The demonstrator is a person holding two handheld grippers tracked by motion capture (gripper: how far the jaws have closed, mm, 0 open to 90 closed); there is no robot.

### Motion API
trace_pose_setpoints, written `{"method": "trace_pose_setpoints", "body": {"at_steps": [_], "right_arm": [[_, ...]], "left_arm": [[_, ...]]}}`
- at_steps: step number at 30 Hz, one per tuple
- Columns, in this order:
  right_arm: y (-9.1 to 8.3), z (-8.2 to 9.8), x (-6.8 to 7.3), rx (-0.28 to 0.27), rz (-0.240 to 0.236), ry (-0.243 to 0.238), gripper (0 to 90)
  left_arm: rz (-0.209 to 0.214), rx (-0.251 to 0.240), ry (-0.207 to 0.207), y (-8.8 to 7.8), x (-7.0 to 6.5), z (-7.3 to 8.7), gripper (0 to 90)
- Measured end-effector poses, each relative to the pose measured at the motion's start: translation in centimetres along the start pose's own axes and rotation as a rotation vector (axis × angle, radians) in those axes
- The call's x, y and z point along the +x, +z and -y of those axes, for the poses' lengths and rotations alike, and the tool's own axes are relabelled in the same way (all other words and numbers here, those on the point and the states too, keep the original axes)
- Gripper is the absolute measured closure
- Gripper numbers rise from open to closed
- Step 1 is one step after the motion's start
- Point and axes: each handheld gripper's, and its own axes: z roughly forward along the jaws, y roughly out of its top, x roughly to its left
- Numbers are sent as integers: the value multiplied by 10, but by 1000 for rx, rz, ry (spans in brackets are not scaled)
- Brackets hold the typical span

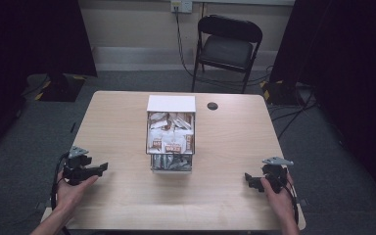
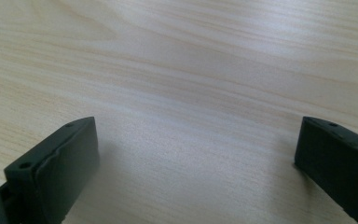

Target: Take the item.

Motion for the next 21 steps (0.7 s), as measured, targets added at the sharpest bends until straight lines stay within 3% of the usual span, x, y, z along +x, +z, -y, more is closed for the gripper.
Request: {"method": "trace_pose_setpoints", "body": {"at_steps": [4, 7, 10, 12, 17, 19, 21], "right_arm": [[0, 0, 0, 0, 0, 0, 0], [0, 0, 0, 0, 0, 0, 0], [0, 0, 0, 0, 0, 0, 0], [0, 0, 0, 0, 0, 0, 0], [0, 0, 0, 0, 0, 0, 0], [0, 0, 0, 0, 0, 0, 0], [0, 0, 0, 0, 0, 0, 0]], "left_arm": [[40, 4, -19, -2, -1, -3, 322], [45, -2, -11, -4, -3, -4, 328], [81, -26, 27, -7, -9, -6, 347], [99, -29, 30, -8, -10, -6, 348], [120, -37, 63, -14, -19, -10, 376], [159, -47, 85, -18, -21, -11, 414], [172, -63, 108, -23, -26, -14, 424]]}}
